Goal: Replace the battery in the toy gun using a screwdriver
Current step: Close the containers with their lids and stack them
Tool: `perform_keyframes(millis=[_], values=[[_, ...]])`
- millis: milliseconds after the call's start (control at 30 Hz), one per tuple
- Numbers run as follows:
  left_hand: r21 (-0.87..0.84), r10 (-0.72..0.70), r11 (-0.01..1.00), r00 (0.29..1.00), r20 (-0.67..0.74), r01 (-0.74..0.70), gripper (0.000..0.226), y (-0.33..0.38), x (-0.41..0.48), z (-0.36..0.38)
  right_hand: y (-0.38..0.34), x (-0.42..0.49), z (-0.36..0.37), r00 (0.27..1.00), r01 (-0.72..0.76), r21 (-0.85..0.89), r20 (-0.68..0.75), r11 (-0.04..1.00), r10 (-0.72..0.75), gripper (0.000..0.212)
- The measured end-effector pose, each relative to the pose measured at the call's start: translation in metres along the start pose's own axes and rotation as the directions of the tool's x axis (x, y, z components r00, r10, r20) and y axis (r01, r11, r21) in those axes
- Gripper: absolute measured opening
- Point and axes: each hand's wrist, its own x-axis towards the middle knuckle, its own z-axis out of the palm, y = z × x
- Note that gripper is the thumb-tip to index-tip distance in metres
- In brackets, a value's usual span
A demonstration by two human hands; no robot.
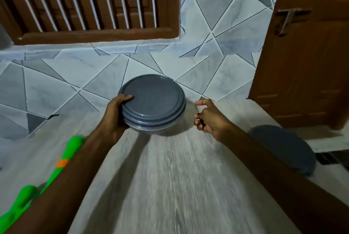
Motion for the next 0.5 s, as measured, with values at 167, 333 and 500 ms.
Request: perform_keyframes(millis=[167, 333, 500], values=[[-0.167, -0.096, 0.981, 0.995, 0.032, 0.1, 0.037, 0.016, -0.017, 0.022, -0.029, -0.012, -0.017, 0.997, -0.081, -0.013, 0.002, 0.997, 0.081, 0.037], [-0.231, -0.202, 0.953, 0.979, -0.006, 0.195, 0.035, 0.033, -0.054, 0.046, -0.057, -0.053, -0.04, 0.974, -0.225, 0.012, 0.008, 0.974, 0.225, 0.039], [-0.205, -0.312, 0.932, 0.949, -0.039, 0.298, 0.044, 0.043, -0.093, 0.056, -0.065, -0.089, -0.057, 0.918, -0.396, 0.074, 0.02, 0.915, 0.396, 0.021]])
